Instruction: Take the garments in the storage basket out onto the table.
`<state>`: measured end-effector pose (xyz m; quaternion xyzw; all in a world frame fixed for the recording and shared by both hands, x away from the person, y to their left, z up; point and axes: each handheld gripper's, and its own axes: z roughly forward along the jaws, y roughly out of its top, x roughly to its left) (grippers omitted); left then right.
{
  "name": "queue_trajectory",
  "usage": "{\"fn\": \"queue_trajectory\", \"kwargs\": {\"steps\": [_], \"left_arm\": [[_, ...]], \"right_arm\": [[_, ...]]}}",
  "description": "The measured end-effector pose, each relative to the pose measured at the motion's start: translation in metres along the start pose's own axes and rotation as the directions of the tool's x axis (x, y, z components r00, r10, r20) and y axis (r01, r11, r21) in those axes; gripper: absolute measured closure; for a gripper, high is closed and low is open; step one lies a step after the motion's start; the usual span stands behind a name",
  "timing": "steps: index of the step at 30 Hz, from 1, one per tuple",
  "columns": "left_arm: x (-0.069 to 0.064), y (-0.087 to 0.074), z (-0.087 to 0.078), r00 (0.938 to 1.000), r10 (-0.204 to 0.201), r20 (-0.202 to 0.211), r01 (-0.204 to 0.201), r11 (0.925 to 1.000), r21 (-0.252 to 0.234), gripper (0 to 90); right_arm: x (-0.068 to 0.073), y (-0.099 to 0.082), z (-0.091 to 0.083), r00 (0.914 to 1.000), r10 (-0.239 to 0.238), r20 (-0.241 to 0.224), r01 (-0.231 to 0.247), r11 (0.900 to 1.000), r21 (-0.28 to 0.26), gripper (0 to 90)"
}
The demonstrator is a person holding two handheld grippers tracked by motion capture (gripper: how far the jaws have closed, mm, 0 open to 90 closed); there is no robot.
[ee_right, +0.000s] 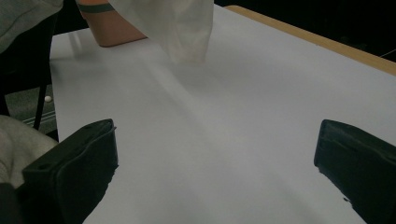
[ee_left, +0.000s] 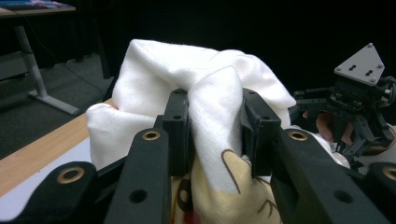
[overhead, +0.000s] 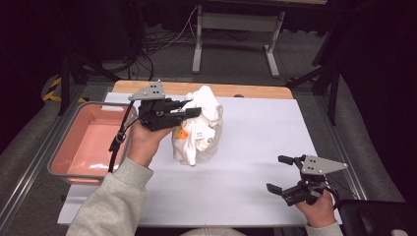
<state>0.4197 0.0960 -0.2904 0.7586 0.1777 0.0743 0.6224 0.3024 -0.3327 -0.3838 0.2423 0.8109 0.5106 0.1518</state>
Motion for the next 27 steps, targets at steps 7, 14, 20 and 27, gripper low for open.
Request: {"fn": "queue_trajectory", "kwargs": {"steps": [7, 14, 20, 27], "left_arm": [[-0.003, -0.005, 0.018, 0.9999, 0.01, 0.007, -0.01, 0.9996, 0.026, 67.6], [-0.003, -0.016, 0.036, 1.0, 0.0, 0.008, -0.001, 0.9987, 0.051, 67.4], [0.0, -0.03, 0.05, 1.0, -0.007, 0.003, 0.007, 0.9972, 0.075, 67.4], [0.003, -0.046, 0.061, 1.0, -0.002, -0.005, 0.003, 0.9958, 0.091, 66.9]], "right_arm": [[0.0, 0.0, 0.0, 1.0, -0.001, -0.002, 0.001, 1.0, -0.001, 0.0], [-0.001, -0.001, -0.001, 1.0, -0.001, 0.001, 0.001, 1.0, 0.0, 0.0], [0.001, 0.001, -0.002, 1.0, -0.007, 0.0, 0.007, 1.0, -0.001, 0.0], [0.0, 0.0, -0.001, 1.0, -0.004, -0.002, 0.004, 1.0, 0.001, 0.0]]}}
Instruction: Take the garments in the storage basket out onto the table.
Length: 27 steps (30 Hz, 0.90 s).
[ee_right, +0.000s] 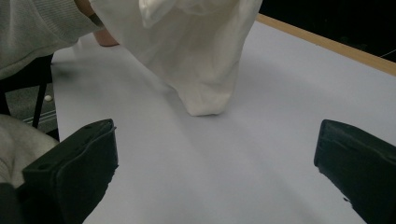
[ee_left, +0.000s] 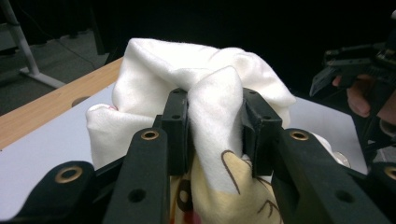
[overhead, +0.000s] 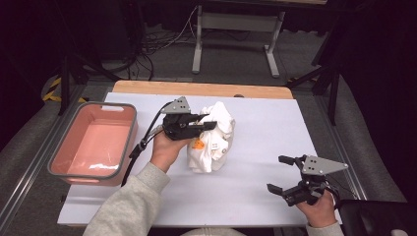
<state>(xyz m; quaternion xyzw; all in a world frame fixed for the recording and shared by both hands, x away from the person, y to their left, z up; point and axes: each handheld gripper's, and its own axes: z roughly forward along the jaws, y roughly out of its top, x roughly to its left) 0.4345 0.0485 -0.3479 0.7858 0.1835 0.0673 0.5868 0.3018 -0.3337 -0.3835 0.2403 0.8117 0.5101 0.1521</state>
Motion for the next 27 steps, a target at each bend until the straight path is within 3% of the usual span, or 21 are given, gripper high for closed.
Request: {"fn": "queue_trajectory", "kwargs": {"steps": [8, 14, 27], "left_arm": [[0.001, -0.015, 0.011, 0.9998, 0.015, -0.011, -0.015, 0.9991, 0.04, 66.8], [0.001, -0.027, 0.021, 1.0, 0.005, -0.008, -0.005, 0.9979, 0.065, 66.5], [0.001, -0.047, 0.04, 0.9998, 0.003, -0.02, 0.0, 0.9903, 0.139, 65.2]], "right_arm": [[0.0, 0.0, 0.001, 1.0, 0.001, -0.001, -0.001, 1.0, 0.001, 0.0], [0.0, 0.0, 0.001, 1.0, 0.001, -0.005, -0.001, 1.0, 0.007, 0.0], [0.0, 0.0, 0.0, 1.0, 0.0, -0.004, 0.0, 1.0, 0.005, 0.0]]}}
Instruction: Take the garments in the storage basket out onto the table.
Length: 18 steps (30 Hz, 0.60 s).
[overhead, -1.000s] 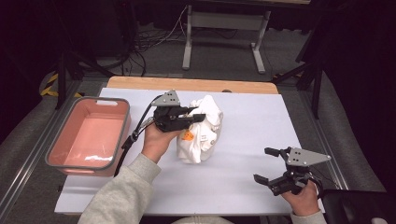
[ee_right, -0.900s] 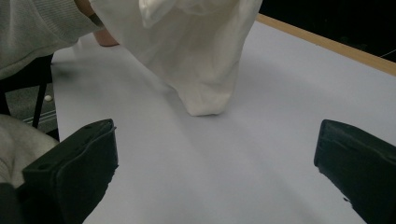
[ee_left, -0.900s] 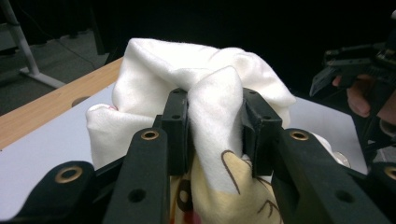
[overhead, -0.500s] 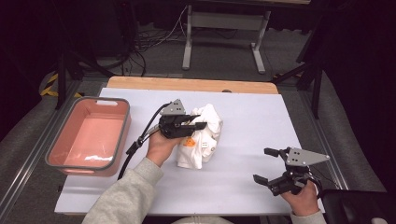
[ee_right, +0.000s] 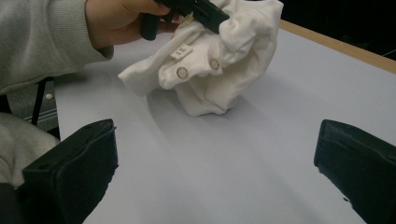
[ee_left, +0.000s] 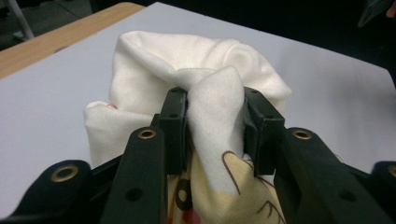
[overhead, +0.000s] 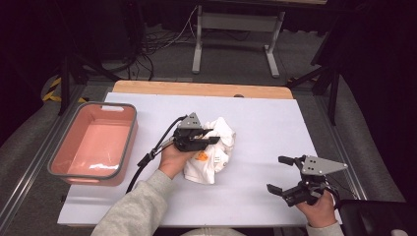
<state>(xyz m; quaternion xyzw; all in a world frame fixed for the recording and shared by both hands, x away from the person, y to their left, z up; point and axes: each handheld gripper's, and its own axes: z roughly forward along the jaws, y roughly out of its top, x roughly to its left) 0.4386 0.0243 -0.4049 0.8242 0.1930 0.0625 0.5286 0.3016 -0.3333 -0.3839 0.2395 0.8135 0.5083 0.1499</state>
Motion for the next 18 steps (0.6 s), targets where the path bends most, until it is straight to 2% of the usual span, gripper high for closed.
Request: {"fn": "queue_trajectory", "kwargs": {"steps": [8, 14, 18], "left_arm": [[0.001, -0.009, 0.012, 1.0, -0.006, -0.004, 0.006, 0.9986, 0.052, 63.9], [0.0, -0.011, 0.017, 0.9999, 0.0, -0.01, 0.001, 0.9982, 0.06, 60.7], [0.001, -0.011, 0.018, 0.9999, -0.012, -0.009, 0.013, 0.9981, 0.06, 57.4]], "right_arm": [[0.001, 0.001, -0.001, 1.0, -0.004, 0.002, 0.004, 1.0, -0.002, 0.0], [0.0, 0.0, -0.001, 1.0, -0.005, 0.002, 0.005, 1.0, 0.0, 0.0], [0.0, 0.001, -0.002, 1.0, -0.001, 0.0, 0.001, 1.0, -0.006, 0.0]]}}
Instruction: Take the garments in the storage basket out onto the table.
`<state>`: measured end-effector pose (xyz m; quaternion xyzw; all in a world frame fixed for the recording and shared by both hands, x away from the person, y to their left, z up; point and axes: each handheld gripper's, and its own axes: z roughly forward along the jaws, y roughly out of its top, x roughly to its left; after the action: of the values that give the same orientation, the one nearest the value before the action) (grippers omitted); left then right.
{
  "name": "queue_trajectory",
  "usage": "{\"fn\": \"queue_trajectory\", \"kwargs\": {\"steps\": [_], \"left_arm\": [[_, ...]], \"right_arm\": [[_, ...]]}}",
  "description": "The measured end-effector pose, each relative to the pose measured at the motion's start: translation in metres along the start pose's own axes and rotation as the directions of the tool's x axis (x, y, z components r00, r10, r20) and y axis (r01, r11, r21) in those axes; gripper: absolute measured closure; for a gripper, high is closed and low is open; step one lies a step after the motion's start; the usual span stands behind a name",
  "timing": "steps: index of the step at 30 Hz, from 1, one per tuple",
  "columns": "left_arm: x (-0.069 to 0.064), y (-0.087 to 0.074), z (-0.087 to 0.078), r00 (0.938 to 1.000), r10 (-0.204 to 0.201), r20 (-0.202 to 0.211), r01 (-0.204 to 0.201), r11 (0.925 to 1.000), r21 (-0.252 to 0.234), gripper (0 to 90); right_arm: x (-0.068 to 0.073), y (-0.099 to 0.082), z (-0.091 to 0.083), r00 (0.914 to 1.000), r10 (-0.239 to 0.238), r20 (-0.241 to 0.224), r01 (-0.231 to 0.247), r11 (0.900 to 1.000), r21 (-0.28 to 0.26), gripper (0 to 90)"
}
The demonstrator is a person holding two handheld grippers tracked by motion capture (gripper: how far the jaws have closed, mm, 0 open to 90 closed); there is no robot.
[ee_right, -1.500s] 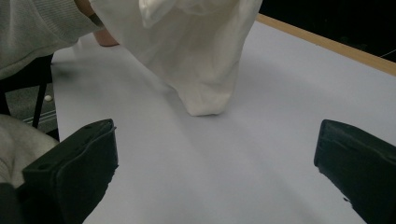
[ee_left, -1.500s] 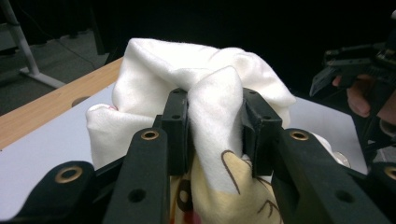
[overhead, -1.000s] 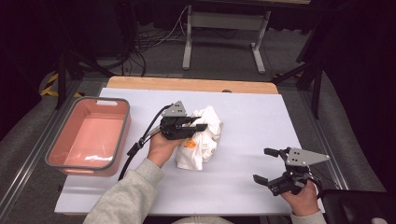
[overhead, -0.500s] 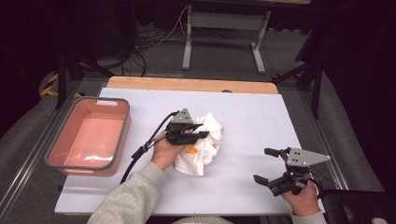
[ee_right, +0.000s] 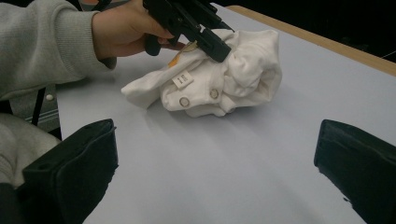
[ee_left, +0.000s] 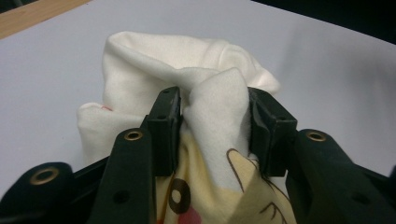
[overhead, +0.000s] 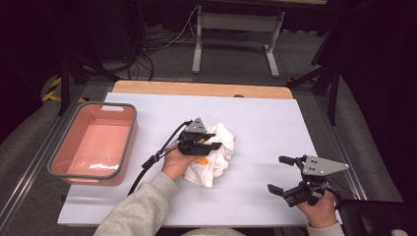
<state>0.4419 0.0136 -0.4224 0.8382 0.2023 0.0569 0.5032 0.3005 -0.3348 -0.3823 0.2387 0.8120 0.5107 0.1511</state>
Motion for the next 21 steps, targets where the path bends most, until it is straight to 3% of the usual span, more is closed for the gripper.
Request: {"fn": "queue_trajectory", "kwargs": {"steps": [10, 13, 21], "left_arm": [[-0.001, 0.002, 0.001, 1.0, -0.003, -0.002, 0.003, 0.9995, -0.032, 30.0], [-0.002, 0.004, 0.0, 0.9998, 0.014, -0.014, -0.015, 0.999, -0.041, 21.3], [-0.004, 0.014, -0.012, 0.9996, 0.021, -0.021, -0.023, 0.9959, -0.087, 9.0]], "right_arm": [[0.0, 0.0, 0.001, 1.0, 0.001, -0.003, -0.001, 1.0, 0.001, 0.0], [0.0, 0.0, 0.001, 1.0, -0.001, -0.003, 0.001, 1.0, 0.001, 0.0], [0.0, 0.0, 0.0, 1.0, -0.001, -0.002, 0.001, 1.0, 0.001, 0.0]]}}
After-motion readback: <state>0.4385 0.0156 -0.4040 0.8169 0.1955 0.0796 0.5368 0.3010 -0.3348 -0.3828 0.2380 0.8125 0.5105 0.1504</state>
